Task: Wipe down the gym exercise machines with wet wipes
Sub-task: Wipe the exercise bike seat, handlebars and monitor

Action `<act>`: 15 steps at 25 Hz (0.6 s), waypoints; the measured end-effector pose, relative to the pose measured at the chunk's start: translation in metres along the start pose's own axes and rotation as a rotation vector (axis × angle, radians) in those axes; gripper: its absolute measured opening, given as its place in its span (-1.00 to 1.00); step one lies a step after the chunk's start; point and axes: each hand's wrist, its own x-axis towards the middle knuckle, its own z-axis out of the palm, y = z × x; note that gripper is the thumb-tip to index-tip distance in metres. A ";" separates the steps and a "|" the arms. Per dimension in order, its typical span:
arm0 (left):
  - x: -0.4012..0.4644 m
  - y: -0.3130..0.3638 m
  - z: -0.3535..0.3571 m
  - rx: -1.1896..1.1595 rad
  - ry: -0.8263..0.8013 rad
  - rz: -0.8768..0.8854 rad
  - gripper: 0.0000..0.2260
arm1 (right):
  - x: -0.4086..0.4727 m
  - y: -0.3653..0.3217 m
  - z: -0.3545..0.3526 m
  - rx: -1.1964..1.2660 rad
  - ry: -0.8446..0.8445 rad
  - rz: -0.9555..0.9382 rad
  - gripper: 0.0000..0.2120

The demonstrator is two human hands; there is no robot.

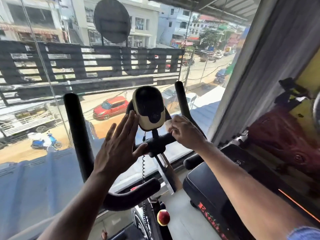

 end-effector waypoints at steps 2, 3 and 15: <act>-0.001 0.001 0.001 -0.009 -0.007 -0.005 -0.19 | -0.014 0.005 -0.006 0.022 -0.049 0.016 -0.79; 0.000 0.001 0.003 -0.015 -0.002 -0.002 -0.19 | -0.016 0.006 -0.009 0.041 -0.040 0.028 -0.80; 0.002 -0.001 0.004 -0.052 0.011 -0.018 -0.15 | 0.072 -0.006 -0.019 0.447 0.213 0.280 -0.86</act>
